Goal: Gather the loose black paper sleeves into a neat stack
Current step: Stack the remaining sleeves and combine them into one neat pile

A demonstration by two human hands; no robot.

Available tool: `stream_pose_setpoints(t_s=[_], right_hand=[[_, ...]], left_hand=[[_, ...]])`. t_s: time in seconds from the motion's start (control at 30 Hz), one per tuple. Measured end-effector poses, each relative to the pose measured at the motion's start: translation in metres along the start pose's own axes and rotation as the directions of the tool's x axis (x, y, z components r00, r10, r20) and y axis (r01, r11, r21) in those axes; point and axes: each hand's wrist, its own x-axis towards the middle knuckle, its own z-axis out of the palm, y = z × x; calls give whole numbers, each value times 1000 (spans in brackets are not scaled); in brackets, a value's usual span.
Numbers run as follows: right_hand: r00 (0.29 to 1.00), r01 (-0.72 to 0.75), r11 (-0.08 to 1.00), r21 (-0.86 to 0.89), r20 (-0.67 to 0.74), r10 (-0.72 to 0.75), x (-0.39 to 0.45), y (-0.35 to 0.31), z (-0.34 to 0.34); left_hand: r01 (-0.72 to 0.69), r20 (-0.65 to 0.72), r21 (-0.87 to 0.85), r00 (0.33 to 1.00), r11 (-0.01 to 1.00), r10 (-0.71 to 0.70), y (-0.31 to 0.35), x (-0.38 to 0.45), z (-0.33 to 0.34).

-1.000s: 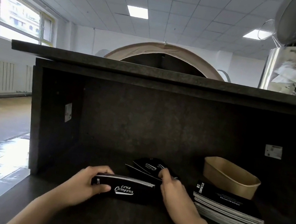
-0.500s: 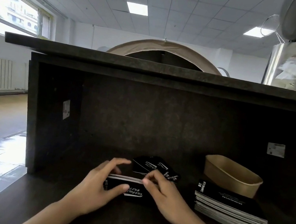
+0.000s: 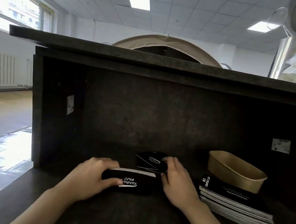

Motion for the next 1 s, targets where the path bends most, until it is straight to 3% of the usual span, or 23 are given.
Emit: stream_pose_setpoints(t_s=[0.13, 0.37, 0.53, 0.67, 0.73, 0.87, 0.93, 1.0], right_hand=[[973, -59, 992, -107, 217, 81, 6, -5, 9], [998, 9, 983, -184, 68, 4, 4, -5, 7], [986, -88, 981, -173, 122, 110, 4, -3, 9], [995, -80, 972, -221, 43, 92, 2, -8, 2], [987, -123, 980, -159, -120, 104, 1, -10, -2], [887, -75, 978, 192, -436, 154, -4, -9, -10], [896, 41, 967, 252, -438, 76, -9, -11, -16], [950, 127, 965, 227, -307, -53, -11, -17, -19]], left_hand=[[-14, -84, 21, 996, 1000, 15, -1, -4, 6], [-7, -84, -19, 996, 1000, 5, -3, -1, 4], [-44, -78, -52, 996, 998, 40, -4, -1, 4], [-4, -69, -179, 998, 984, -8, 1, -4, 1], [8, -68, -294, 997, 956, -29, 6, -6, -1], [13, -81, -468, 995, 884, -58, 14, -9, 0], [24, -89, -503, 993, 864, -79, 15, -10, 0], [54, -93, -525, 988, 849, -121, 13, -9, 0]])
